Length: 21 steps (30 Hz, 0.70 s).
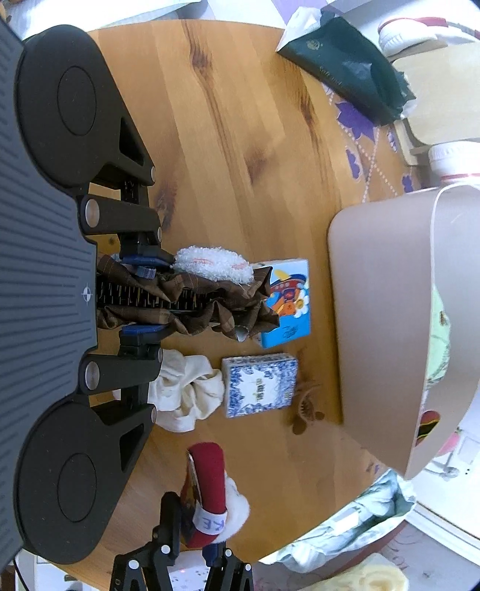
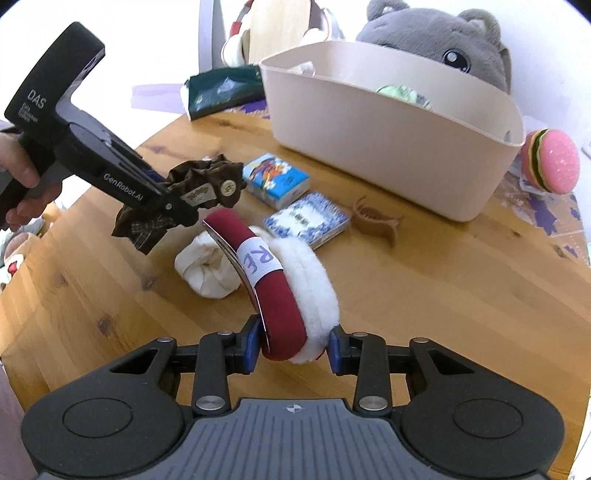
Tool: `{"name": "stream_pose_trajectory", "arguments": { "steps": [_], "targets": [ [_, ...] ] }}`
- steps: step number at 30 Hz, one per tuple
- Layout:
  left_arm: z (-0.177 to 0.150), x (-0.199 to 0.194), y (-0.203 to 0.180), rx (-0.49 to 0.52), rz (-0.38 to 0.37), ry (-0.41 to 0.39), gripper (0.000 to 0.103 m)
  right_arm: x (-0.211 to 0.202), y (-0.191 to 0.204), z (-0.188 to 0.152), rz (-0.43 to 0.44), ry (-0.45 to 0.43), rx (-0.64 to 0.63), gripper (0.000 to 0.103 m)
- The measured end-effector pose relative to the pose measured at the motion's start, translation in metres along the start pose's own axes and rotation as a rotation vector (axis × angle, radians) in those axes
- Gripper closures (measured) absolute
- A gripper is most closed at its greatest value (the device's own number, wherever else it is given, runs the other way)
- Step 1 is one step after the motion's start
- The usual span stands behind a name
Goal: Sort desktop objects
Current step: 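Carry the brown scrunchie and red fuzzy plush over the basket and open both tools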
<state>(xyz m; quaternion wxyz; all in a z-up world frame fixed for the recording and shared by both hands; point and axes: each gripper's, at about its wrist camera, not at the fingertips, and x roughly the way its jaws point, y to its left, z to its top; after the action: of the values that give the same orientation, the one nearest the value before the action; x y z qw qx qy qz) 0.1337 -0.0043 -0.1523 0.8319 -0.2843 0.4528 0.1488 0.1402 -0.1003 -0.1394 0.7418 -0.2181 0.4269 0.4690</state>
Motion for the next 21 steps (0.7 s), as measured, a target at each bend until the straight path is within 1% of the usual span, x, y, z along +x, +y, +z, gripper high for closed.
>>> {"name": "stream_pose_trajectory", "arguments": {
  "steps": [5, 9, 18, 21],
  "targets": [
    [0.008, -0.01, 0.004, -0.015, -0.001, -0.032, 0.074, -0.005, -0.009, 0.006, -0.025, -0.033, 0.019, 0.069],
    [0.018, -0.021, 0.007, -0.031, 0.0, -0.069, 0.074, -0.014, -0.017, 0.016, -0.03, -0.082, 0.057, 0.069],
    [0.06, -0.054, 0.015, -0.041, 0.011, -0.195, 0.074, -0.041, -0.043, 0.053, -0.052, -0.237, 0.124, 0.069],
    [0.079, -0.065, 0.017, -0.038, 0.022, -0.243, 0.074, -0.047, -0.051, 0.065, -0.078, -0.283, 0.137, 0.069]
  ]
}}
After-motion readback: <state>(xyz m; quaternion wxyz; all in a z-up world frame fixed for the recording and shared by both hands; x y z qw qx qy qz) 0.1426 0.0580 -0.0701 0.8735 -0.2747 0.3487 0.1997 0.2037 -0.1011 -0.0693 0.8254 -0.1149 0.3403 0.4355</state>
